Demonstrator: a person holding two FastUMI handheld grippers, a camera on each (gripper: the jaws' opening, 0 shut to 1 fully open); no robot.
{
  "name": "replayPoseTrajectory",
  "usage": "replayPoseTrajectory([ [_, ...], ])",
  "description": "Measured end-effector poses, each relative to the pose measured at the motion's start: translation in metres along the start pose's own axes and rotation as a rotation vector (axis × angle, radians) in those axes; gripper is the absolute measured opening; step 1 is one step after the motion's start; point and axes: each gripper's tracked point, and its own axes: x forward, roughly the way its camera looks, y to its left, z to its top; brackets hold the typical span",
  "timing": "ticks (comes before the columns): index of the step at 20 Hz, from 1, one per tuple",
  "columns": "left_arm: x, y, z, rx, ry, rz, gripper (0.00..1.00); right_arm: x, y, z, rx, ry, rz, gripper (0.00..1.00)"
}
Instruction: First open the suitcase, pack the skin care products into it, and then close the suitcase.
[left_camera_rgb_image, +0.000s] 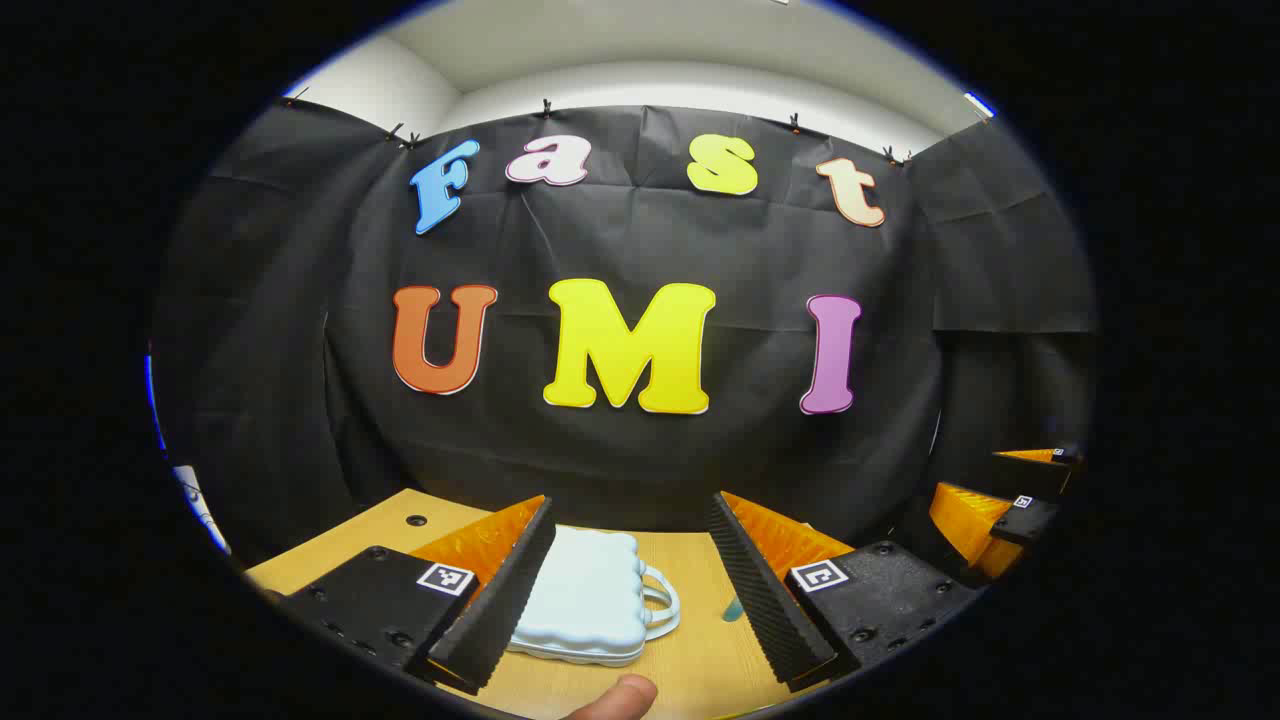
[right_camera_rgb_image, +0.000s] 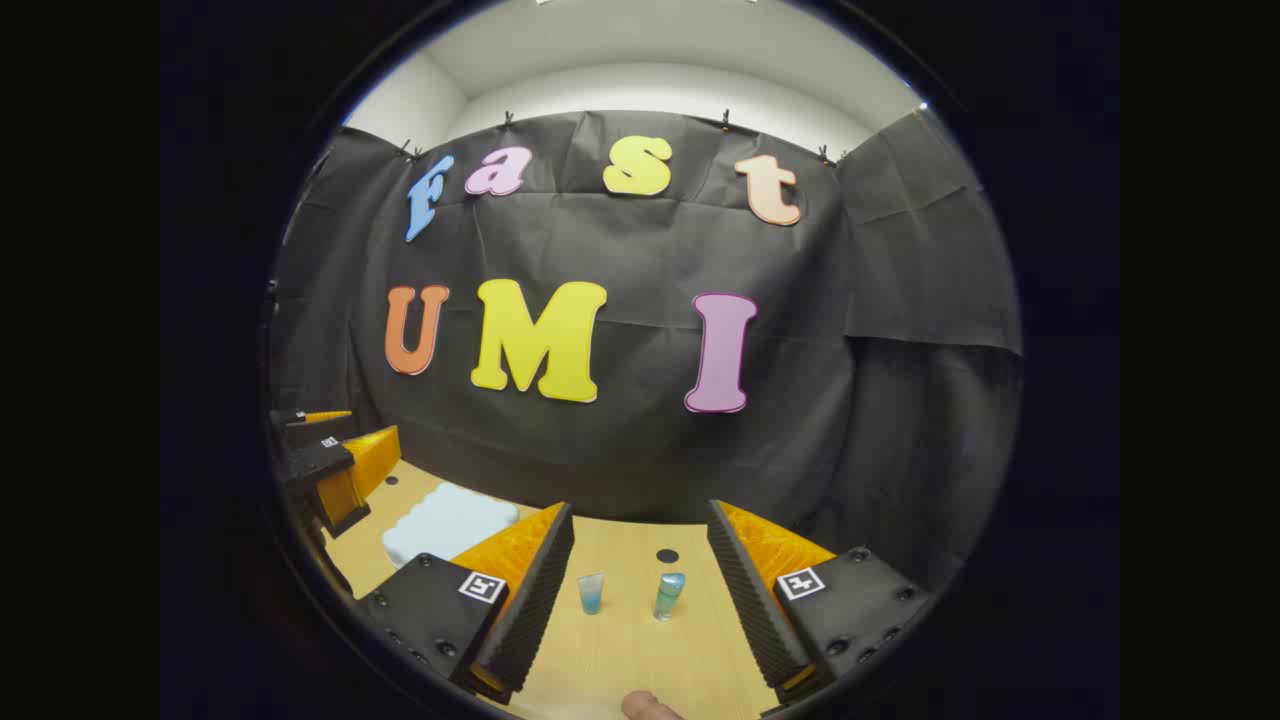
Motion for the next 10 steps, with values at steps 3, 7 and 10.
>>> replayPoseTrajectory([
  [3,0.000,-0.003,-0.004,0.004,0.011,-0.003,0.99,0.001,0.001,-0.005,0.003,0.012,0.006,0.80],
  [7,-0.002,-0.010,-0.007,0.014,0.012,-0.011,0.99,0.000,-0.002,-0.007,0.002,0.013,0.010,0.80],
  [10,-0.002,-0.014,-0.008,0.017,0.014,-0.020,0.99,0.001,-0.005,-0.005,0.022,0.012,0.010,0.80],
])
